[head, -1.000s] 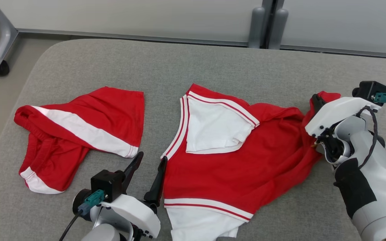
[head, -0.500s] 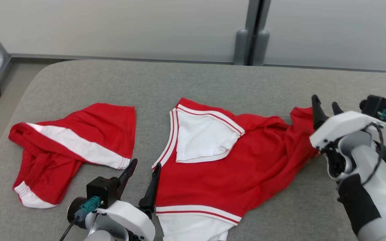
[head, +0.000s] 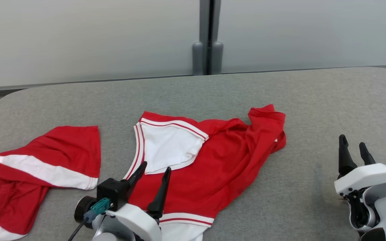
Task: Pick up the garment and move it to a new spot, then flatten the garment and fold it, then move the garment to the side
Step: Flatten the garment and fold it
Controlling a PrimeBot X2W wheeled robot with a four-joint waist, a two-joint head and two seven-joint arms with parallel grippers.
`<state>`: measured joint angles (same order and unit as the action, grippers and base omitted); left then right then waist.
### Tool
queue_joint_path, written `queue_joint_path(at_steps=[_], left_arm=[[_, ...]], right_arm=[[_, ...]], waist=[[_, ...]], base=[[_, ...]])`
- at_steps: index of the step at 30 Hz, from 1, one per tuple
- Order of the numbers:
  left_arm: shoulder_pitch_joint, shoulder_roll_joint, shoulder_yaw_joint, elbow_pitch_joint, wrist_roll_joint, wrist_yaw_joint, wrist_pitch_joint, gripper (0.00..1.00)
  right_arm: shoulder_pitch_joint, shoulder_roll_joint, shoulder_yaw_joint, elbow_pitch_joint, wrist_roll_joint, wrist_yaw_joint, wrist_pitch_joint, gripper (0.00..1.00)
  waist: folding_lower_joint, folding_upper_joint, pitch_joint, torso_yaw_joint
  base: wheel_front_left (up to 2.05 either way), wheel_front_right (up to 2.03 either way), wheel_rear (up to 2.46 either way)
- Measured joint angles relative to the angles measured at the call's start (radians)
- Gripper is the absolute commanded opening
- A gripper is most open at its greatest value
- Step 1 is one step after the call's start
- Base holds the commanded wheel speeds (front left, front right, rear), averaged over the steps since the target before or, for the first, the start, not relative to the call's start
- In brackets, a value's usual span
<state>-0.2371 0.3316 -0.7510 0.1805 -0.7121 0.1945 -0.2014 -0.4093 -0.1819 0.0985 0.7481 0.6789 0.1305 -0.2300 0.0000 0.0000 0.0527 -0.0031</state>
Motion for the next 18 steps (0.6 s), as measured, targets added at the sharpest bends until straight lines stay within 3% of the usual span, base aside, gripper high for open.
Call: queue_joint_path(at_steps=[7,12,18], left_arm=[[-0.112,-0.013,-0.083,-0.022,0.060,-0.048,0.089,1.00],[-0.233,-0.075,-0.172,0.011,0.089,-0.107,0.218,1.00],[-0.324,-0.136,-0.224,0.101,0.095,-0.146,0.323,1.00]], right_arm=[[0.067,0.038,-0.024,-0.126,-0.024,0.000,0.005,1.00],[0.087,0.058,-0.045,-0.195,-0.056,0.000,0.022,1.00],[0.086,0.081,-0.054,-0.265,-0.092,0.000,0.038,1.00]], waist=[[0.0000,0.0000,0.023,-0.053],[0.0000,0.0000,0.060,-0.078],[0.0000,0.0000,0.109,-0.119]], base=[[0.00,0.00,0.00],[0.00,0.00,0.00],[0.00,0.00,0.00]])
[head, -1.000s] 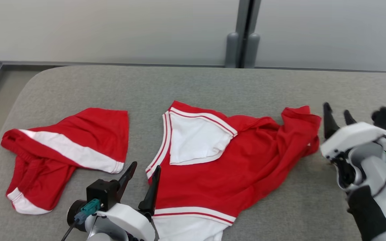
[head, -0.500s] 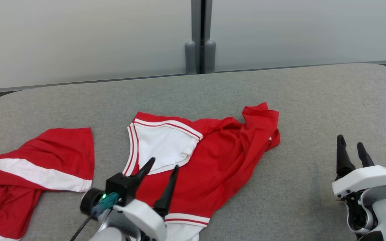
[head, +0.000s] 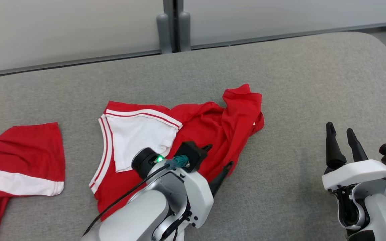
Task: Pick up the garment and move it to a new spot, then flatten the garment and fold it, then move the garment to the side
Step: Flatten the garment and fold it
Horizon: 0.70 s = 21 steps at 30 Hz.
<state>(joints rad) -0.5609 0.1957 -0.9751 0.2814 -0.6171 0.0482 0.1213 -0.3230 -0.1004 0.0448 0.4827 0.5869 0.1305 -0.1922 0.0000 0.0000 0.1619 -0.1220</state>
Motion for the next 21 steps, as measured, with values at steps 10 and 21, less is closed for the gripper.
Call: queue_joint_path(at_steps=[10,21], left_arm=[[-0.044,-0.068,-0.011,0.120,-0.018,-0.034,-0.003,0.22],[0.028,-0.040,0.082,0.106,-0.111,0.006,-0.078,0.00]], right_arm=[[-0.001,0.031,-0.013,-0.022,-0.009,0.000,0.007,1.00],[0.022,0.037,-0.036,-0.023,-0.031,0.000,0.027,1.00]], waist=[[0.0000,0.0000,0.055,-0.032],[0.0000,0.0000,0.007,0.037]], base=[[0.00,0.00,0.00],[0.00,0.00,0.00]])
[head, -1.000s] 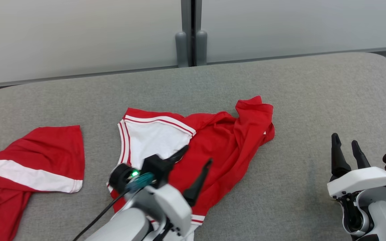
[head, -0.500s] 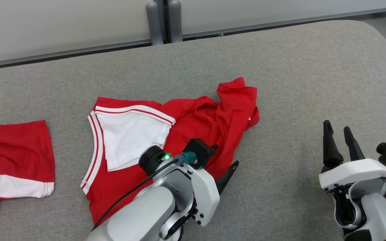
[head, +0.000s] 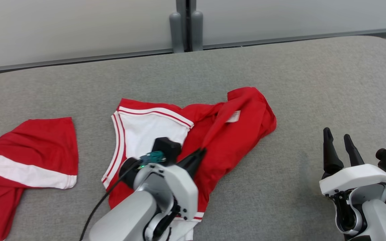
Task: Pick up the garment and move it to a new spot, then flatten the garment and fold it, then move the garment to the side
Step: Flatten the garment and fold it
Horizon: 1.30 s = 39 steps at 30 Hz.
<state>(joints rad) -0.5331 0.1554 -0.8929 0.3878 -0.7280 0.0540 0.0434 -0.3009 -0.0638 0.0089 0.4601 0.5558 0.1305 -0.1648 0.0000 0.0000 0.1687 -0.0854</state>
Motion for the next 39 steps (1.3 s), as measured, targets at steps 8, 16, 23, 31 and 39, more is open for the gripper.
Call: queue_joint_path(at_steps=[8,16,23,31,39], left_arm=[[0.099,0.089,0.074,-0.026,-0.071,0.059,0.009,0.24],[0.125,0.075,0.080,-0.068,-0.080,0.057,-0.049,1.00],[0.172,0.102,0.124,-0.142,-0.050,0.092,-0.183,1.00],[0.246,0.150,0.170,-0.185,-0.046,0.141,-0.247,1.00],[0.259,0.142,0.172,-0.197,-0.057,0.141,-0.255,1.00]], right_arm=[[0.019,0.002,-0.005,-0.026,-0.014,0.000,0.043,1.00],[0.036,-0.004,-0.030,-0.056,-0.039,0.000,0.068,1.00],[0.047,-0.023,-0.035,-0.116,-0.084,0.000,0.079,1.00],[-0.028,-0.084,0.084,-0.158,-0.094,0.000,0.157,1.00],[-0.226,-0.180,0.290,-0.028,-0.034,0.000,0.354,1.00]], waist=[[0.0000,0.0000,-0.030,0.055],[0.0000,0.0000,-0.035,0.085],[0.0000,0.0000,-0.062,0.126],[0.0000,0.0000,-0.071,0.180],[0.0000,0.0000,-0.045,0.254]], base=[[0.00,0.00,0.00],[0.00,0.00,0.00],[0.00,0.00,0.00],[0.00,0.00,0.00],[0.00,0.00,0.00]])
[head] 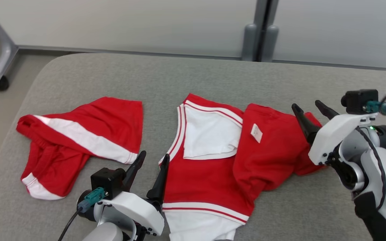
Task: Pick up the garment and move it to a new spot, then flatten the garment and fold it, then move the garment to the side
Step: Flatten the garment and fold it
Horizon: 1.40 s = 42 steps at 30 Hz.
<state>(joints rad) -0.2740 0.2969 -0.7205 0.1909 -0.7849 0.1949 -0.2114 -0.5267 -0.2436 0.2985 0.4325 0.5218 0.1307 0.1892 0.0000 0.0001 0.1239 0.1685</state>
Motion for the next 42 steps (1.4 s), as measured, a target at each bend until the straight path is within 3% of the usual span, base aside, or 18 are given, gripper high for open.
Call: queue_joint_path(at_steps=[6,22,23,24,25,27,37,42], left_arm=[[-0.001,-0.015,0.003,0.020,-0.007,-0.004,-0.009,1.00],[-0.014,-0.034,0.007,0.061,-0.010,-0.022,-0.026,1.00],[-0.016,-0.034,0.008,0.063,-0.010,-0.022,-0.026,1.00],[-0.017,-0.035,0.008,0.064,-0.010,-0.023,-0.027,1.00],[-0.017,-0.035,0.008,0.067,-0.011,-0.024,-0.027,1.00],[-0.017,-0.035,0.009,0.071,-0.013,-0.024,-0.027,1.00],[-0.014,-0.029,0.009,0.085,-0.018,-0.022,-0.026,1.00],[0.011,-0.005,0.016,0.079,-0.026,-0.006,-0.018,1.00]], right_arm=[[-0.102,-0.053,0.102,0.134,0.059,0.000,0.112,1.00],[-0.252,-0.080,0.257,0.346,0.150,0.000,0.159,1.00],[-0.256,-0.080,0.263,0.351,0.156,0.000,0.157,0.88],[-0.260,-0.080,0.270,0.354,0.163,0.000,0.152,0.51],[-0.265,-0.080,0.278,0.356,0.169,0.000,0.149,0.39],[-0.269,-0.080,0.293,0.356,0.183,0.000,0.131,0.00],[-0.282,-0.092,0.341,0.360,0.215,0.000,0.025,0.00],[-0.243,-0.114,0.351,0.289,0.286,0.000,0.000,0.00]], waist=[[0.0000,0.0000,0.027,0.065],[0.0000,0.0000,0.088,0.135],[0.0000,0.0000,0.090,0.137],[0.0000,0.0000,0.092,0.138],[0.0000,0.0000,0.093,0.138],[0.0000,-0.0001,0.093,0.138],[0.0000,0.0000,0.057,0.116],[0.0000,0.0000,0.009,0.078]], base=[[0.00,0.00,0.00],[0.00,0.00,0.00],[0.00,0.00,0.00],[0.00,0.00,0.00],[0.00,0.00,0.00],[0.00,0.00,0.00],[0.00,0.00,0.00],[0.00,0.00,0.00]])
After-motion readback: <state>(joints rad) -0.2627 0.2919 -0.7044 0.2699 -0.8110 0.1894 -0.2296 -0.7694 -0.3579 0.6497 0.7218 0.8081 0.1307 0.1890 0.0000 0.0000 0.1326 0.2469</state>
